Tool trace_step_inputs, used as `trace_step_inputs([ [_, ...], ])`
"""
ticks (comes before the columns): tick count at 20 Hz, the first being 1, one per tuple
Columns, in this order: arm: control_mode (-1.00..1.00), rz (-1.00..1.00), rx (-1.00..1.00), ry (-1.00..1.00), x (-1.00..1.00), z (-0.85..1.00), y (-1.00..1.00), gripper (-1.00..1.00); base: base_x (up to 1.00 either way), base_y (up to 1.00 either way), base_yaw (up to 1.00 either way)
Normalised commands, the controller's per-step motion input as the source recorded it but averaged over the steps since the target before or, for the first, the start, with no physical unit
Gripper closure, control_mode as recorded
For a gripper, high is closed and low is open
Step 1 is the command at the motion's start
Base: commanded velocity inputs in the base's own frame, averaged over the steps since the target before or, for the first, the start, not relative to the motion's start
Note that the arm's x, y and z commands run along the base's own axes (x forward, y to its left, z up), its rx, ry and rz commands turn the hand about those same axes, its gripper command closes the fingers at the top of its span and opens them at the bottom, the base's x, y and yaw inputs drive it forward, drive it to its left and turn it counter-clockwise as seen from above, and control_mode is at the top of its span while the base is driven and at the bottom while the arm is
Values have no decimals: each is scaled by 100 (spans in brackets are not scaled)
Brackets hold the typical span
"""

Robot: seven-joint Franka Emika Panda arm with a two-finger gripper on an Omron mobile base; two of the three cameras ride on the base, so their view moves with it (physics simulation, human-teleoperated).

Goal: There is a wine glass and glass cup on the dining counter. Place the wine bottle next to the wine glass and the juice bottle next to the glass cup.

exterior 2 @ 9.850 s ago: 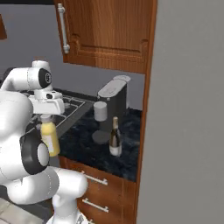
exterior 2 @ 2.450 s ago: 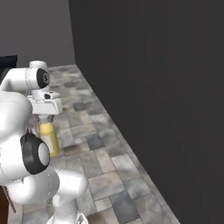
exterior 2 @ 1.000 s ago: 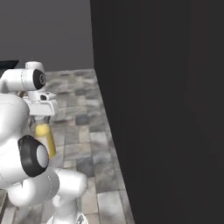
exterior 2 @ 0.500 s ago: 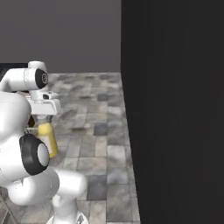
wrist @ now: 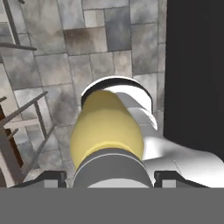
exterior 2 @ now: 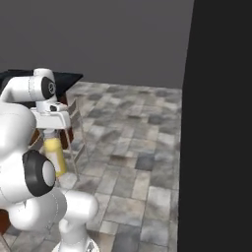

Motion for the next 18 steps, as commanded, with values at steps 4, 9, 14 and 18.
trace_step_inputs([
  [4,100,0,0,0,0,0,0,100,66,0,55],
  [9,100,0,0,0,0,0,0,100,70,-9,39],
  [14,100,0,0,0,0,0,0,100,67,-19,28],
  [18,100,0,0,0,0,0,0,100,66,-21,27],
])
